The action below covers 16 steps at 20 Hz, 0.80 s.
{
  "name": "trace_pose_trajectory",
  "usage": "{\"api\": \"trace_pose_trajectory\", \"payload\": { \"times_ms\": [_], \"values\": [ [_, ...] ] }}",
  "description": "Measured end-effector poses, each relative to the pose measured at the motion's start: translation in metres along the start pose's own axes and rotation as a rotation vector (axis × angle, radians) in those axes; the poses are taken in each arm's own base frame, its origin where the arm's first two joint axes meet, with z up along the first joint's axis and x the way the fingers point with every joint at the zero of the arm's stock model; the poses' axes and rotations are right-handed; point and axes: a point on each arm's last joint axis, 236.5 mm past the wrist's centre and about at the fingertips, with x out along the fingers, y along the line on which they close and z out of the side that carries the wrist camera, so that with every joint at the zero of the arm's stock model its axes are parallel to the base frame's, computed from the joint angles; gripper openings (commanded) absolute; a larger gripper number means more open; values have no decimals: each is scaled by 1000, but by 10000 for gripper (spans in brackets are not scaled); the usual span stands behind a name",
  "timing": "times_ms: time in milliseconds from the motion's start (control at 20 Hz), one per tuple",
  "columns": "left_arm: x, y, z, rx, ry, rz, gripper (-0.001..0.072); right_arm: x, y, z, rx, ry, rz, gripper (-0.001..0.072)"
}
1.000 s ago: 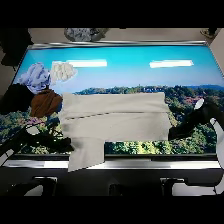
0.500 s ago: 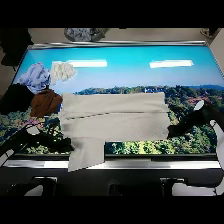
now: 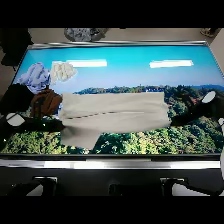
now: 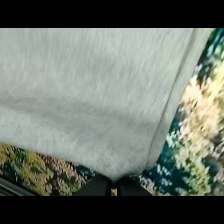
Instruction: Fold the shirts.
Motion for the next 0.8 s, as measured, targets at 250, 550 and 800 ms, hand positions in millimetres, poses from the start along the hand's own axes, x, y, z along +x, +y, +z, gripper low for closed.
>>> {"api": "trace_pose_trajectory", "payload": {
  "times_ms": [250, 550, 800],
  "values": [
    [-16, -2, 95, 3, -178, 20, 17, -27, -18, 95, -85, -146, -140, 42],
    [33, 25, 161, -60, -175, 31, 18, -3, -49, 167, -39, -201, -184, 44],
    [77, 43, 171, -107, -123, 32, 326, 35, -59, 173, 3, -161, -152, 79]
  ]
}}
